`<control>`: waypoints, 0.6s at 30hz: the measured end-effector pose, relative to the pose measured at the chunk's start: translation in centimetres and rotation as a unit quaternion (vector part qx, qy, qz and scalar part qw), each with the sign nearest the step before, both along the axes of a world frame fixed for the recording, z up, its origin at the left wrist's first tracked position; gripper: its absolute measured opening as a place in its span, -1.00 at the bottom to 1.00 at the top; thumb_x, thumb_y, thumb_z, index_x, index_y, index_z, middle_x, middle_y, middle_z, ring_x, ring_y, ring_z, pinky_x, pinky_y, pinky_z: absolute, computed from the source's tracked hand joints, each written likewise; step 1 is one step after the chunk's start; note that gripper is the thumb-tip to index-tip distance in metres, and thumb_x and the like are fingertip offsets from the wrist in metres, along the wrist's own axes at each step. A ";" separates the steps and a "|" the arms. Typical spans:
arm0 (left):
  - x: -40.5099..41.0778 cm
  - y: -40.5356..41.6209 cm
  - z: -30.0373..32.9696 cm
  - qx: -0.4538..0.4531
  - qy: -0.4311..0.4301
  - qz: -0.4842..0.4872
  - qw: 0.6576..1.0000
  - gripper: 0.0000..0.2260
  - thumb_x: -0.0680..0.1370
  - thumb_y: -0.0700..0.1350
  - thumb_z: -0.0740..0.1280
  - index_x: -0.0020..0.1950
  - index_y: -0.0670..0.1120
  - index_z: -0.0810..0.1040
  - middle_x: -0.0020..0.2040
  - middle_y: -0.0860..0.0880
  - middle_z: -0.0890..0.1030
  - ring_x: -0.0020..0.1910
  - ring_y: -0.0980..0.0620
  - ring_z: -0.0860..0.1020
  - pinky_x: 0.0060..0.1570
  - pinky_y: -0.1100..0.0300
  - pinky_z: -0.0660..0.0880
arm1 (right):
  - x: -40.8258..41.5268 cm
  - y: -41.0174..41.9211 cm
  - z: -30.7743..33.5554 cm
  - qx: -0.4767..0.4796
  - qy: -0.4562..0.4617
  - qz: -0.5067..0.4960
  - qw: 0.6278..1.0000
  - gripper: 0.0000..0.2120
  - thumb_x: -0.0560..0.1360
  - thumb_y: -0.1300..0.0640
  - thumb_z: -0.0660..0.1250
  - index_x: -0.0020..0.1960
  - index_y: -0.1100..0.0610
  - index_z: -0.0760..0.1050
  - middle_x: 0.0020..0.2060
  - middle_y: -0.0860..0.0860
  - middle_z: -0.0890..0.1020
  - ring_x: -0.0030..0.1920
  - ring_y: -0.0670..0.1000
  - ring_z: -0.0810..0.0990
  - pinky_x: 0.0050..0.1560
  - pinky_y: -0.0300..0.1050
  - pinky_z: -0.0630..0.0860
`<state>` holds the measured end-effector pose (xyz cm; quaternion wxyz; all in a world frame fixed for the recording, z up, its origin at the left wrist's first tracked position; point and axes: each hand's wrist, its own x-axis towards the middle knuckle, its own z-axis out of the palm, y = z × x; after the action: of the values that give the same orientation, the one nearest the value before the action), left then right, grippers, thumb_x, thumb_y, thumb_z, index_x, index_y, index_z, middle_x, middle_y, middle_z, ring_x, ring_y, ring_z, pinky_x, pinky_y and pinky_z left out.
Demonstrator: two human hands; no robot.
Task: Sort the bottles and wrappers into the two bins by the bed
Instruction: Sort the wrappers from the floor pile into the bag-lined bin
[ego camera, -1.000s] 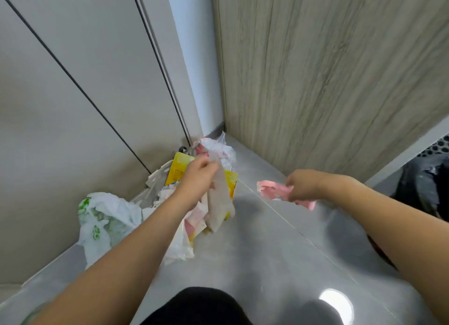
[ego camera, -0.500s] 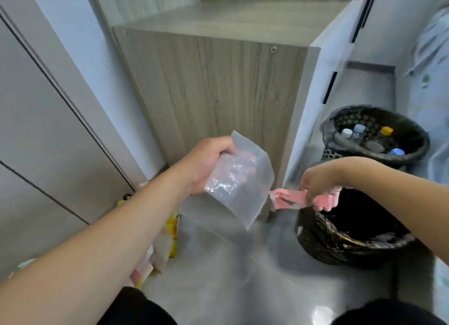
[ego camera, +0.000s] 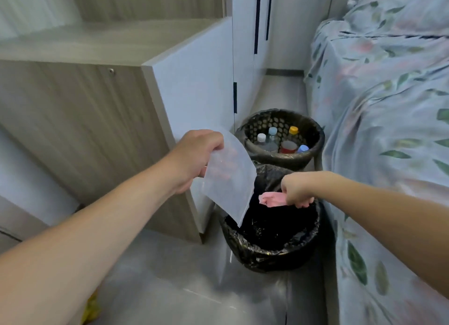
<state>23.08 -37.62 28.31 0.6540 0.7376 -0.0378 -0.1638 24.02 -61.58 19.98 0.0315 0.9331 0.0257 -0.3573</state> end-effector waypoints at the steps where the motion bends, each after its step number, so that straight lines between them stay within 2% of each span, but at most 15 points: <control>1: 0.6 -0.9 -0.3 0.013 0.001 -0.003 1.000 -0.66 0.17 -0.07 0.28 -0.27 -0.08 0.12 -0.04 -0.04 0.35 -0.15 -0.15 0.32 -0.15 -0.09 0.35 | -0.1 0.1 -0.5 0.013 -0.001 0.004 1.000 -0.82 0.45 0.23 0.25 -0.05 0.24 0.61 -0.23 0.13 0.71 -0.31 0.07 0.65 -0.23 -0.10 0.60; 5: 2.6 -3.8 -1.8 0.072 0.019 -0.017 0.997 -0.72 0.18 -0.09 0.26 -0.32 -0.08 0.15 -0.13 -0.05 0.32 -0.17 -0.10 0.33 -0.17 -0.05 0.32 | 0.2 0.9 -1.7 0.028 0.019 0.027 0.999 -0.78 0.45 0.06 0.33 -0.04 0.19 0.61 -0.11 0.13 0.70 -0.24 0.06 0.60 -0.26 -0.13 0.48; 8: 3.6 -5.8 -3.5 0.144 0.018 -0.025 0.989 -0.75 0.37 -0.21 0.22 -0.35 -0.03 0.14 -0.30 -0.08 0.16 -0.36 0.00 0.23 -0.34 0.21 0.31 | 1.0 0.8 -2.2 0.041 0.023 0.037 0.998 -0.70 0.47 -0.01 0.37 0.10 0.16 0.54 0.01 0.05 0.65 -0.03 0.08 0.62 -0.09 -0.07 0.51; 9: 3.9 -6.2 -4.3 0.161 0.024 -0.037 0.986 -0.74 0.40 -0.25 0.20 -0.35 -0.03 0.15 -0.34 -0.04 0.15 -0.40 0.01 0.18 -0.38 0.23 0.30 | 1.2 0.6 -2.3 0.038 0.023 0.043 0.998 -0.67 0.48 -0.01 0.37 0.16 0.15 0.52 0.03 0.02 0.61 0.02 0.07 0.59 -0.06 -0.08 0.50; 10: 4.2 -6.6 -5.3 0.172 0.038 -0.050 0.983 -0.76 0.41 -0.27 0.20 -0.34 -0.04 0.17 -0.34 -0.03 0.17 -0.41 0.02 0.19 -0.36 0.20 0.33 | 1.3 0.3 -2.4 0.030 0.023 0.049 0.998 -0.64 0.49 -0.01 0.37 0.21 0.14 0.50 0.03 0.01 0.58 0.03 0.07 0.57 -0.04 -0.08 0.48; 11: 4.4 -6.9 -6.1 0.175 0.058 -0.067 0.980 -0.81 0.39 -0.26 0.21 -0.31 -0.06 0.23 -0.32 -0.06 0.24 -0.39 0.01 0.29 -0.33 0.12 0.43 | 1.4 0.0 -2.5 0.022 0.025 0.052 0.998 -0.62 0.49 0.00 0.37 0.24 0.14 0.49 0.05 0.01 0.56 0.04 0.07 0.56 -0.01 -0.08 0.48; 12: 4.6 -7.3 -6.9 0.177 0.084 -0.089 0.977 -0.86 0.35 -0.24 0.24 -0.27 -0.08 0.28 -0.26 -0.10 0.33 -0.32 -0.03 0.40 -0.23 0.04 0.53 | 1.5 -0.3 -2.6 0.016 0.027 0.051 0.998 -0.61 0.49 0.01 0.38 0.27 0.13 0.48 0.08 0.01 0.57 0.06 0.07 0.55 0.01 -0.08 0.48; 14: 4.9 -8.0 -8.1 0.191 0.122 -0.130 0.965 -0.86 0.30 -0.20 0.27 -0.26 -0.07 0.31 -0.12 -0.12 0.47 -0.17 -0.11 0.52 -0.03 -0.12 0.57 | 2.0 -0.9 -2.5 0.018 0.018 0.045 0.999 -0.59 0.48 0.03 0.39 0.29 0.13 0.48 0.15 0.04 0.57 0.11 0.10 0.55 0.06 -0.05 0.48; 16: 5.4 -8.9 -9.1 0.192 0.145 -0.150 0.959 -0.85 0.37 -0.25 0.26 -0.29 -0.07 0.31 -0.08 -0.22 0.58 -0.13 -0.14 0.60 -0.03 -0.12 0.58 | 2.6 -1.4 -2.3 0.033 -0.005 0.037 0.999 -0.59 0.46 0.04 0.40 0.27 0.13 0.49 0.18 0.06 0.57 0.14 0.11 0.55 0.09 -0.05 0.49; 18: 5.7 -9.7 -9.9 0.191 0.172 -0.162 0.953 -0.87 0.47 -0.32 0.20 -0.23 -0.13 0.39 -0.01 -0.24 0.68 -0.07 -0.20 0.67 -0.05 -0.07 0.63 | 3.2 -1.8 -2.2 0.051 -0.019 0.026 0.998 -0.56 0.45 0.05 0.41 0.29 0.12 0.48 0.19 0.06 0.57 0.14 0.12 0.56 0.13 -0.04 0.51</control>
<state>28.83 -47.27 18.46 0.4621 0.7933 -0.0113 -0.3963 27.26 -63.35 17.80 -0.0061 0.9391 0.0673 -0.3369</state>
